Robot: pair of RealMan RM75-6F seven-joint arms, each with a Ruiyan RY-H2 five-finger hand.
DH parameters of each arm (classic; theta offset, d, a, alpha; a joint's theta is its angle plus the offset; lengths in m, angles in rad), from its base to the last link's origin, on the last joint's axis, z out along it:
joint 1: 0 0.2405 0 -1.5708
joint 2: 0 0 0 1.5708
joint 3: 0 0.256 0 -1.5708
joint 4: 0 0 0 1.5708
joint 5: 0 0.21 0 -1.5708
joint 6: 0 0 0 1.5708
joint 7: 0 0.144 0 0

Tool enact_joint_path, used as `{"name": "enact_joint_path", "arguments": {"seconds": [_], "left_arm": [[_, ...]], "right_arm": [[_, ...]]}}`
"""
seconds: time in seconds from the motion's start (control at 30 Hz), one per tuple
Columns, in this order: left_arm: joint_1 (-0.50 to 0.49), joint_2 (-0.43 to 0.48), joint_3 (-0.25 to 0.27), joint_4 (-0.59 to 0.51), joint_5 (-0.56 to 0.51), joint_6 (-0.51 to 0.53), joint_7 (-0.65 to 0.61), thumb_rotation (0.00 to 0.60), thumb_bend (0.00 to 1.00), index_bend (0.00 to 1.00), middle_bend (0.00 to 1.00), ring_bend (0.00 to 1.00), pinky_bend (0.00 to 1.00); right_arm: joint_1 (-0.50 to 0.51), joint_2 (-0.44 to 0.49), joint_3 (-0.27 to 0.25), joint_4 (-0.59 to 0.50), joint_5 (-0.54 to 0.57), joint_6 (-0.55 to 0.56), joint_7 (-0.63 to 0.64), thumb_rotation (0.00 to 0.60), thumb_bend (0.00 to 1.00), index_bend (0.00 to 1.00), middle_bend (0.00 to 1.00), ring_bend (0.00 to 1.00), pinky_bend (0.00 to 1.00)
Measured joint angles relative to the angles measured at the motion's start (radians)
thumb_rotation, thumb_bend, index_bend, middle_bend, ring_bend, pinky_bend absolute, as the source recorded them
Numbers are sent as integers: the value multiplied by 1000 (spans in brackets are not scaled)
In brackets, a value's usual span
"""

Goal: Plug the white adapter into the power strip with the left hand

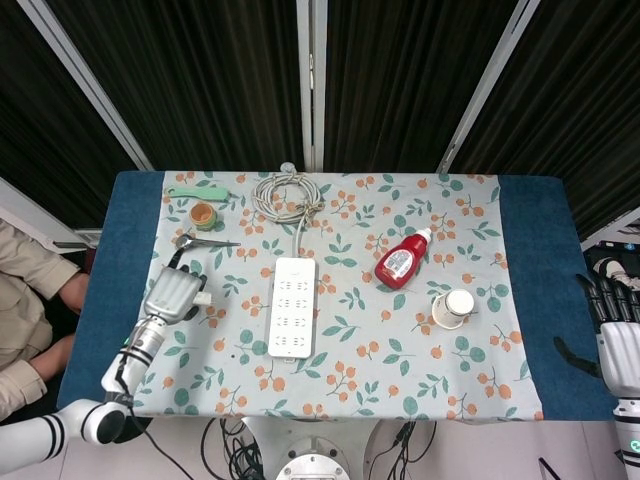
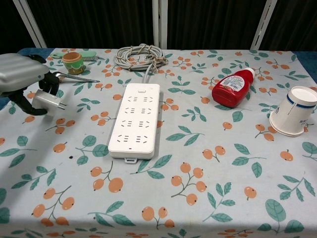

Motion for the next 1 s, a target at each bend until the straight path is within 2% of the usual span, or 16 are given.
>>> {"name": "enact_joint_path", "arguments": {"seconds": [0.13, 0.33, 0.5, 0.7, 0.9, 1.0], "left_arm": [[-50, -1, -9, -88, -177, 4, 204, 600, 328, 508, 555, 364, 49], [-120, -30, -6, -124, -297, 15, 299, 600, 288, 425, 482, 327, 45], [-136, -33, 6, -130, -311, 15, 288, 600, 277, 369, 455, 311, 44], [-146, -32, 23, -130, -318, 12, 261, 600, 268, 352, 437, 303, 43], [-137, -19, 30, -149, -304, 24, 209, 600, 236, 266, 329, 226, 37], [-120, -11, 26, -156, -280, 26, 131, 600, 222, 250, 304, 208, 40]], "right_arm": [[-2, 1, 1, 4, 2, 2, 4, 600, 159, 0, 0, 0, 0], [1, -1, 1, 8, 4, -4, 9, 600, 159, 0, 0, 0, 0], [1, -2, 2, 11, 6, -6, 11, 600, 160, 0, 0, 0, 0], [2, -2, 3, 13, 8, -7, 14, 600, 159, 0, 0, 0, 0], [3, 0, 5, 14, 7, -8, 17, 600, 160, 0, 0, 0, 0], [3, 6, 5, 12, 4, -8, 24, 600, 160, 0, 0, 0, 0]]}}
